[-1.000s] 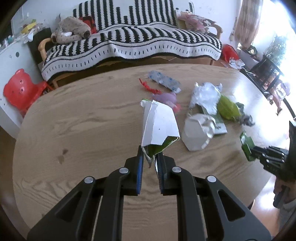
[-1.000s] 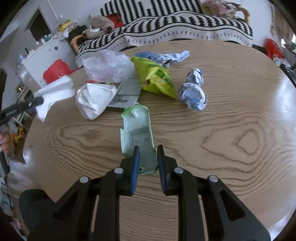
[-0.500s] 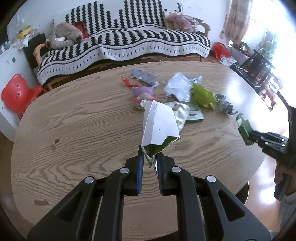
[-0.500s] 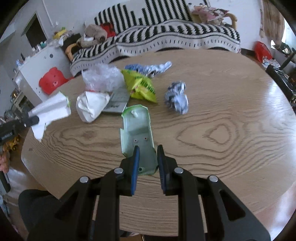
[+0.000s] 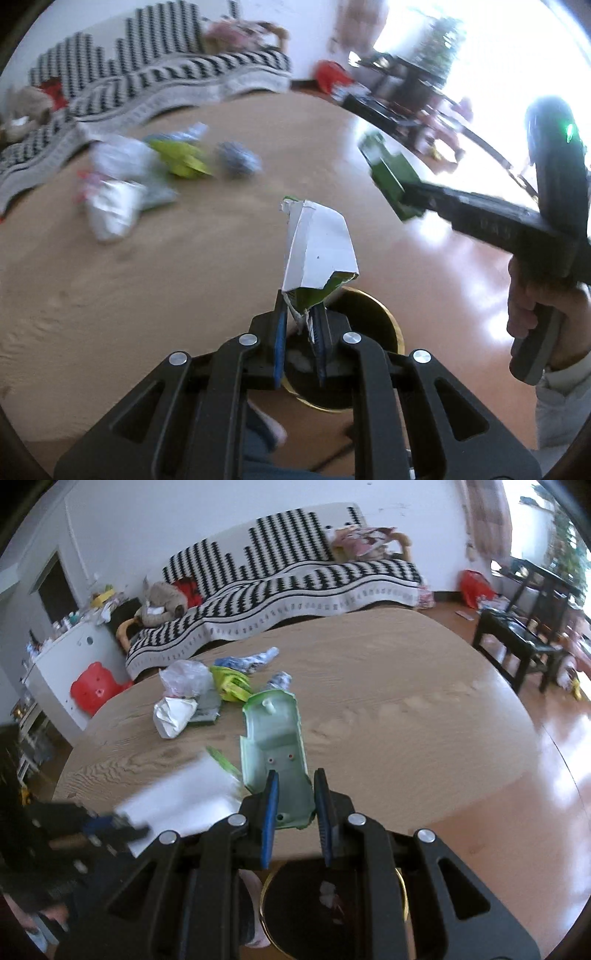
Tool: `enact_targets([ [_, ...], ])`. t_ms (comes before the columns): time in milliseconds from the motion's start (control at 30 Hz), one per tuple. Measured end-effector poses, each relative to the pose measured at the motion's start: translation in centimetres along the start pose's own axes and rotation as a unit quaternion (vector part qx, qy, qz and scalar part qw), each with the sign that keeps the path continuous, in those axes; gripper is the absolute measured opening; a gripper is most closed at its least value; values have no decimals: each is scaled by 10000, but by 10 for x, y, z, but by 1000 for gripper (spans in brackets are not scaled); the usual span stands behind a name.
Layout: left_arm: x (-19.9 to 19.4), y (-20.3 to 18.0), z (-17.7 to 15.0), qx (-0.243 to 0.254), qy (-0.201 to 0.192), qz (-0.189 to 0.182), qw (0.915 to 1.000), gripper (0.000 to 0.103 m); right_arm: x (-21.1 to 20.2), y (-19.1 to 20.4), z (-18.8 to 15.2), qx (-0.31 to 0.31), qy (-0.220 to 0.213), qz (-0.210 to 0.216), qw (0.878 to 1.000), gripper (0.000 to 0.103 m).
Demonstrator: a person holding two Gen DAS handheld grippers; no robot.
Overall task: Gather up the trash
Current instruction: 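Carry the white paper and green tray over the trash bin with both tools, then open both tools to drop the paper and tray into the bin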
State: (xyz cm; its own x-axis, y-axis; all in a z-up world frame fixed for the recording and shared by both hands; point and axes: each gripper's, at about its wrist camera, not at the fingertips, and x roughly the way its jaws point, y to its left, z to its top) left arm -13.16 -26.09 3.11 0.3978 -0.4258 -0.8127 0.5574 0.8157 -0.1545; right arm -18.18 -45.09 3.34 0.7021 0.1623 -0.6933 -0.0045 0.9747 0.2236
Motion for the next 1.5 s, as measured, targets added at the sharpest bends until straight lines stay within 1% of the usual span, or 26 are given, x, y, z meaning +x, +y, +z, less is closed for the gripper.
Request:
enact_targets([
  [100, 19, -29, -15, 84, 222, -223, 9995, 12, -17, -26, -21, 19, 99, -254, 9996, 20],
  [167, 30, -41, -22, 158, 354, -268, 9989, 12, -18, -48, -42, 234, 291, -253, 9990, 20],
  [233, 52, -51, -33, 179, 649, -339, 9972, 12, -7, -65, -66, 408, 559, -233, 9973, 20],
  [267, 66, -57, -39, 199, 848, -362, 9955, 12, 4, -72, -83, 492, 768, -249, 9955, 20],
  [300, 78, -60, -43, 237, 996, -326, 9942, 12, 13, -79, -96, 587, 927, -252, 9936, 20],
  [333, 90, -63, -48, 272, 1123, -282, 9929, 12, 27, -88, -114, 760, 1119, -266, 9905, 20],
  [400, 116, -66, -58, 278, 1420, -244, 9892, 12, 46, -100, -133, 1048, 1339, -245, 9851, 20],
  [467, 137, -67, -68, 294, 1648, -227, 9856, 12, 66, -112, -153, 1377, 1601, -158, 9773, 20],
  [533, 158, -66, -77, 274, 1872, -253, 9816, 12, 85, -121, -169, 1548, 1870, -116, 9700, 20],
  [600, 173, -62, -80, 178, 2028, -287, 9786, 12, 98, -122, -177, 1530, 2036, -166, 9669, 20],
  [633, 183, -57, -81, 54, 2108, -334, 9769, 12, 105, -123, -180, 1521, 2118, -186, 9652, 20],
  [767, 206, -46, -81, -48, 2249, -307, 9739, 12, 126, -125, -187, 1560, 2363, -210, 9589, 20],
  [833, 215, -38, -86, -137, 2384, -271, 9707, 12, 135, -122, -186, 1560, 2454, -205, 9566, 20],
  [900, 222, -40, -89, -241, 2475, -274, 9682, 12, 142, -120, -185, 1523, 2548, -213, 9547, 20],
  [1000, 229, -37, -83, -358, 2428, -310, 9689, 12, 148, -117, -186, 1466, 2627, -218, 9534, 20],
  [1100, 230, -36, -85, -378, 2430, -357, 9686, 12, 152, -119, -182, 1481, 2640, -206, 9529, 20],
  [1200, 231, -36, -84, -421, 2424, -392, 9685, 13, 149, -120, -179, 1538, 2547, -193, 9545, 20],
  [1233, 229, -37, -82, -428, 2374, -381, 9697, 17, 146, -120, -177, 1577, 2463, -219, 9560, 20],
  [1267, 227, -37, -80, -438, 2336, -318, 9708, 25, 146, -120, -175, 1591, 2449, -214, 9561, 27],
  [1300, 220, -39, -82, -447, 2307, -262, 9716, 34, 142, -119, -173, 1595, 2404, -192, 9573, 38],
  [1333, 217, -40, -82, -471, 2269, -240, 9725, 62, 138, -119, -170, 1587, 2316, -173, 9596, 66],
  [1367, 214, -40, -82, -531, 2189, -282, 9739, 89, 132, -118, -166, 1539, 2242, -150, 9622, 87],
  [1400, 208, -40, -82, -562, 2132, -329, 9748, 95, 123, -116, -161, 1488, 2146, -90, 9653, 90],
  [1433, 204, -42, -82, -595, 2069, -386, 9758, 95, 113, -116, -155, 1461, 2011, -54, 9686, 91],
  [1467, 200, -44, -81, -635, 2031, -437, 9761, 95, 104, -116, -151, 1450, 1889, -33, 9712, 97],
  [1500, 193, -48, -80, -725, 1972, -501, 9764, 95, 92, -117, -145, 1430, 1708, -59, 9749, 97],
])
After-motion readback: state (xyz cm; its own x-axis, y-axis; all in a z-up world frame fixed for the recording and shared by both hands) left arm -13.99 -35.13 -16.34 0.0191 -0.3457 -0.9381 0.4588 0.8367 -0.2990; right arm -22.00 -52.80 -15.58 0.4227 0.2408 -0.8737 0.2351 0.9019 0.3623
